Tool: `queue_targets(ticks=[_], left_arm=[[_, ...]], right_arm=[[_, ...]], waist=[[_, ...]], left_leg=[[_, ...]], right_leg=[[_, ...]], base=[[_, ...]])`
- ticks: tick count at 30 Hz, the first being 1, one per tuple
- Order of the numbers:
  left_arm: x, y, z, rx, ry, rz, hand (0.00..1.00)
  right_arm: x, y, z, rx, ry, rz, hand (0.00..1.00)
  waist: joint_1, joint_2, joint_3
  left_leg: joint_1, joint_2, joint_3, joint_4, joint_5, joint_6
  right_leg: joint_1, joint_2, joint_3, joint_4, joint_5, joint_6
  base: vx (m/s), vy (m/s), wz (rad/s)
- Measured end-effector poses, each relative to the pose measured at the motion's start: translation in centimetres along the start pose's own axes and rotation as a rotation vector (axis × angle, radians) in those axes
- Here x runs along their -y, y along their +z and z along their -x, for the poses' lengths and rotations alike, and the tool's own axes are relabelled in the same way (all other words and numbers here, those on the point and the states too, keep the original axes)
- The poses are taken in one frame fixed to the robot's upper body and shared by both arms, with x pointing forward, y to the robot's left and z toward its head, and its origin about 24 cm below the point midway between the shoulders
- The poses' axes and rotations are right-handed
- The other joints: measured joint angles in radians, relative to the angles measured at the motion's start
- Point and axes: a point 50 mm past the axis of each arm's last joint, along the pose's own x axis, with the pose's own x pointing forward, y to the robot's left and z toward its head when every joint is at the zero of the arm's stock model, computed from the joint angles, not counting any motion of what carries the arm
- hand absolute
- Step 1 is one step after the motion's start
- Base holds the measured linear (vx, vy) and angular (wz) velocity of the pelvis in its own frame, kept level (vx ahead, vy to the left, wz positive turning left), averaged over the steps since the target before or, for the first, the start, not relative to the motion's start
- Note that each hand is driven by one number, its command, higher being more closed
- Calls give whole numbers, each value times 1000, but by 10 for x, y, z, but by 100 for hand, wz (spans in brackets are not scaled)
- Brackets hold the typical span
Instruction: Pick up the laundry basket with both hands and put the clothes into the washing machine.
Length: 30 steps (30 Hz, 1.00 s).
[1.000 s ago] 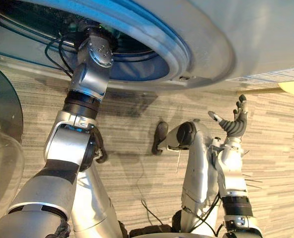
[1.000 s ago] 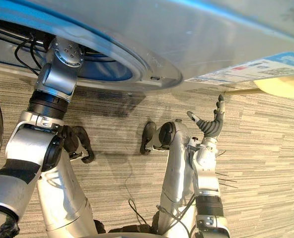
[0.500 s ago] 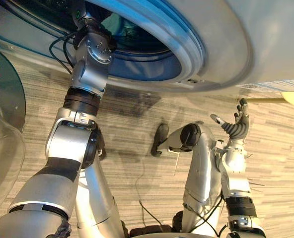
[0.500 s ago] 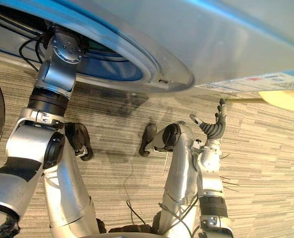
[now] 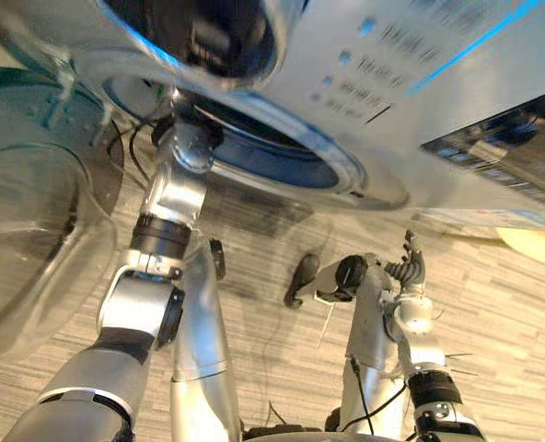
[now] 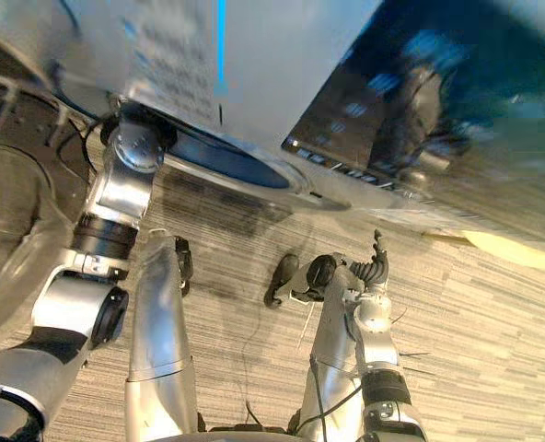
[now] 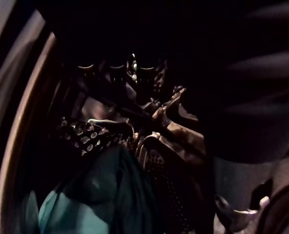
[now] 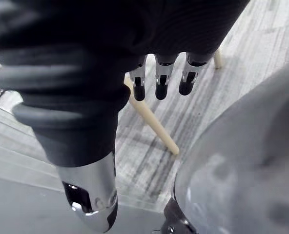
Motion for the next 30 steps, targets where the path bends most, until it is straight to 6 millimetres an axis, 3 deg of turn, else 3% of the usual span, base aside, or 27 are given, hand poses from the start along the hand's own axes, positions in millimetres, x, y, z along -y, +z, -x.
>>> queue_targets(ticks=[2,5,6,9,15,17,19,20,24,28,29,30], left_arm=[[22,-59,50,-239,-79,97,0],[38,-106,109,-454,-149,138,0],[42,-127,143,-556,-204,137,0],[41,-159,200,-722,-290,114,0],[42,-201,274,-1013,-412,86,0],[42,-211,300,-1129,-441,86,0],[42,-216,312,-1174,-464,73,0],[42,-218,318,-1197,-477,65,0],[36,-224,325,-1227,-501,20,0],[29,-229,324,-1231,-497,-6,0],[28,-230,322,-1230,-496,-12,0],[27,-230,317,-1216,-491,-18,0]], right_arm=[[-7,-7,6,-27,19,15,0],[-5,-21,14,-77,19,35,0],[1,-32,21,-101,12,61,0],[8,-54,36,-168,25,100,0],[15,-90,55,-310,42,133,0],[18,-110,62,-402,43,153,0],[24,-124,66,-474,34,169,0],[28,-130,66,-505,30,183,0],[40,-141,69,-569,16,198,0],[49,-135,61,-546,21,203,0],[53,-132,56,-532,14,209,0],[53,-130,52,-529,11,215,0]], waist=[[2,17,-15],[2,31,-48],[2,48,-62],[-3,63,-108],[-5,80,-217],[-10,96,-272],[-17,104,-297],[-36,114,-304],[-62,123,-308],[-61,118,-304],[-62,122,-301],[-62,123,-298]], left_leg=[[150,12,20,-113,16,-6],[315,14,62,-245,38,-6],[433,13,88,-333,55,-5],[637,21,154,-515,95,1],[927,30,286,-814,179,11],[1042,21,346,-960,227,13],[1117,1,390,-1059,266,18],[1153,-10,409,-1106,283,21],[1262,-28,516,-1185,295,21],[1316,-24,670,-1184,291,19],[1324,-16,729,-1178,283,26],[1330,4,793,-1169,274,35]], right_leg=[[142,22,-14,-113,18,9],[290,32,-16,-235,42,20],[394,42,-16,-321,66,30],[567,68,-9,-504,128,50],[798,125,36,-829,262,79],[885,151,71,-995,339,93],[937,157,99,-1096,391,103],[967,159,112,-1151,421,109],[1026,187,210,-1261,492,121],[985,222,368,-1284,556,121],[956,238,380,-1296,599,116],[928,252,320,-1325,652,96]], base=[[122,-76,6],[133,-50,7],[161,-8,0],[170,35,-18],[122,59,-38],[114,71,-52],[121,78,-46],[115,82,-40],[74,82,-71],[-28,36,-136],[-112,-26,-183],[-113,-77,-185]])
